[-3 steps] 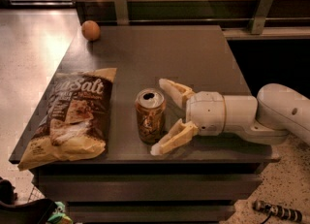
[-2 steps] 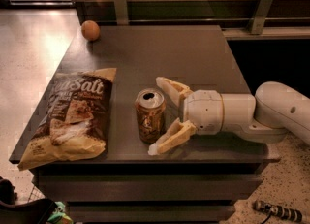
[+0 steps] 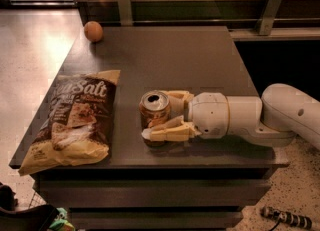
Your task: Move orange can near orange
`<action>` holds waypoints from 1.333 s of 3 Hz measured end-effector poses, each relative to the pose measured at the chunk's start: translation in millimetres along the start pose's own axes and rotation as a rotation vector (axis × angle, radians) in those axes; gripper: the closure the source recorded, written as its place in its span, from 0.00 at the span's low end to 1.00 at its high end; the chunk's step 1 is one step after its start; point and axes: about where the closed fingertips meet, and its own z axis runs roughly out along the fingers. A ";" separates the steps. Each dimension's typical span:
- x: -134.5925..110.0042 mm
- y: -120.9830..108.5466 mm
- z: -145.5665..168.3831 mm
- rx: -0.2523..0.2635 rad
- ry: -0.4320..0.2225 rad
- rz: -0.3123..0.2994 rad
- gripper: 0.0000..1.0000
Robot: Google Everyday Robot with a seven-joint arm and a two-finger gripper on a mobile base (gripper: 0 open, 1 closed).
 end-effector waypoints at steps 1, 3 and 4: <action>-0.8 0.9 1.9 -0.004 0.000 -0.001 0.62; -2.4 2.5 5.4 -0.012 0.000 -0.004 1.00; -3.9 -6.1 3.3 -0.013 -0.003 0.005 1.00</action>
Offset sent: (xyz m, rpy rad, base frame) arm -0.0007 0.0019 0.0006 -0.0004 -0.0010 0.0038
